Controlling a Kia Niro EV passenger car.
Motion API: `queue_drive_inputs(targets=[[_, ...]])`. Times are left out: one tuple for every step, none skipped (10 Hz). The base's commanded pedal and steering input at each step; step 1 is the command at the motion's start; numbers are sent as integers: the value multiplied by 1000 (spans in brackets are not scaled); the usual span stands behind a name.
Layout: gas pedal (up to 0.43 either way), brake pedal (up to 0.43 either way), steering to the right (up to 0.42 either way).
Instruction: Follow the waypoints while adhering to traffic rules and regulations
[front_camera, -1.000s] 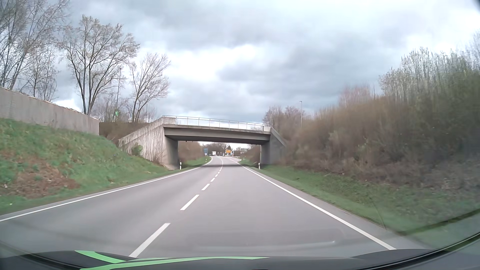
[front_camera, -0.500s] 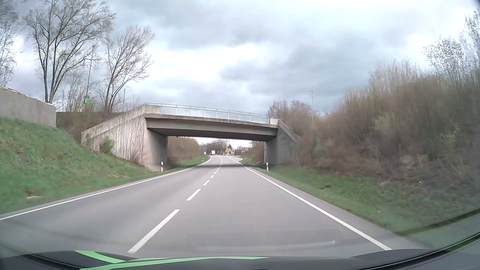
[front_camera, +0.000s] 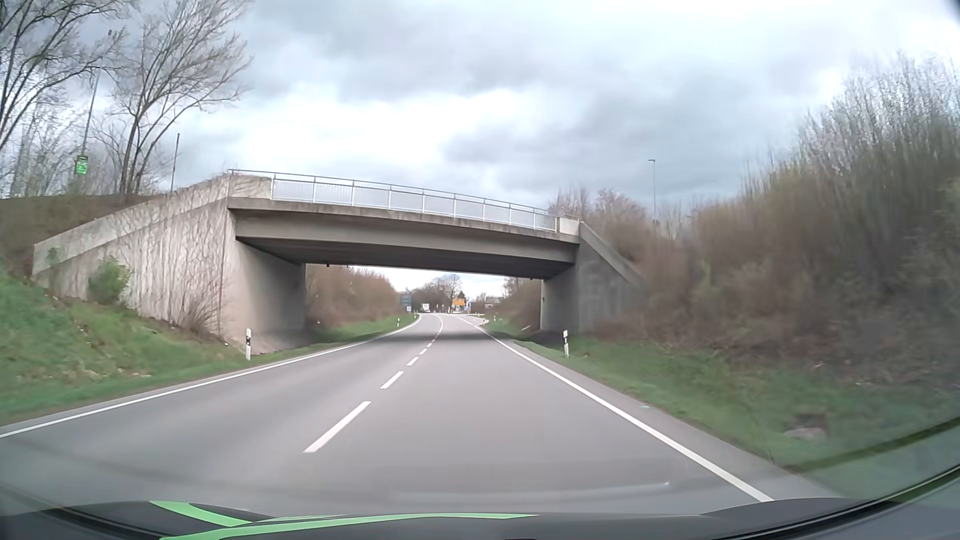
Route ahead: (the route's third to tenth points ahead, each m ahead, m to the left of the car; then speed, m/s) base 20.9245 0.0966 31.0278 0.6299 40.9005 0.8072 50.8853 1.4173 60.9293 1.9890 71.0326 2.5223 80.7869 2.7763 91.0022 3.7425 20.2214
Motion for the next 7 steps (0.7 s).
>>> queue_drive_inputs(targets=[[157, 0, -2], [157, 0, -2], [157, 0, -2], [157, 0, -2], [157, 0, -2], [157, 0, -2], [157, 0, -2]])
